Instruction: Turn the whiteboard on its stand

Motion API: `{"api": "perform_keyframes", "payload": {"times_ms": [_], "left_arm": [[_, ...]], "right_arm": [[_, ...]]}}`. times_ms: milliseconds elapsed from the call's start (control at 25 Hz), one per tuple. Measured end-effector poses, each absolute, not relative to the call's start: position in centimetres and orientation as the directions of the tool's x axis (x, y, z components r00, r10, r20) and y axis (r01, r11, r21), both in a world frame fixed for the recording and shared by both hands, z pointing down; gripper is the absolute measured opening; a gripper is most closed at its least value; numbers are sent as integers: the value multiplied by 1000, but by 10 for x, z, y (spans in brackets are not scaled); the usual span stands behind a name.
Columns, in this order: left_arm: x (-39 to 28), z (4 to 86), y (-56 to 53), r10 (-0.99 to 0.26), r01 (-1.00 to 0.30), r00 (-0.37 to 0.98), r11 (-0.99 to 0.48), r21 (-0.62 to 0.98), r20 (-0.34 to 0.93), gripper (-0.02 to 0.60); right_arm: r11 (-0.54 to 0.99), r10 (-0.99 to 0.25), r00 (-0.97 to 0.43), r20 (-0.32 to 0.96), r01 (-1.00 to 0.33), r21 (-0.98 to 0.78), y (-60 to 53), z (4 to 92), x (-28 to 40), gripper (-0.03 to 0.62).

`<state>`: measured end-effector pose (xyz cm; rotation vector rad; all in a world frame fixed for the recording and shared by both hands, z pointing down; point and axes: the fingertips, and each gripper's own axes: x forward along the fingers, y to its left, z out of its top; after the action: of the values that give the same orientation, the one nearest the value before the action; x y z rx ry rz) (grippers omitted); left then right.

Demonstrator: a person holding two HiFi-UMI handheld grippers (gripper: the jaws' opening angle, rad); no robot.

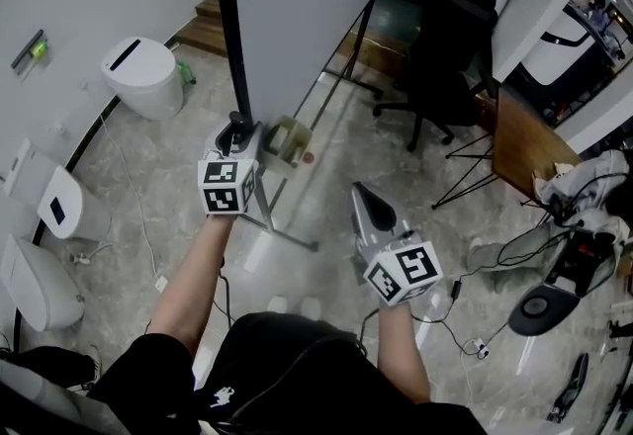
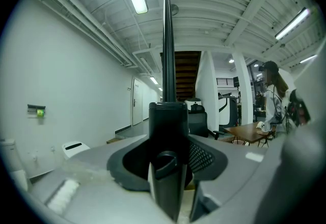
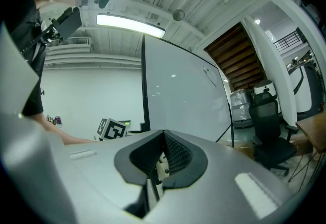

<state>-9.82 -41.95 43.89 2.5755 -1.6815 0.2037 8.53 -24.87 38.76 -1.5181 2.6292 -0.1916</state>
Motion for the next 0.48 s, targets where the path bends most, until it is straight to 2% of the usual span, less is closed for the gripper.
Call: {"api": "perform_keyframes", "payload": {"times_ms": [480], "left_arm": [[-118, 438, -384, -914, -921, 382, -389, -26, 139, 192]], "right_arm": [[505, -861, -507, -34, -849, -155, -230, 385, 79, 8]]}}
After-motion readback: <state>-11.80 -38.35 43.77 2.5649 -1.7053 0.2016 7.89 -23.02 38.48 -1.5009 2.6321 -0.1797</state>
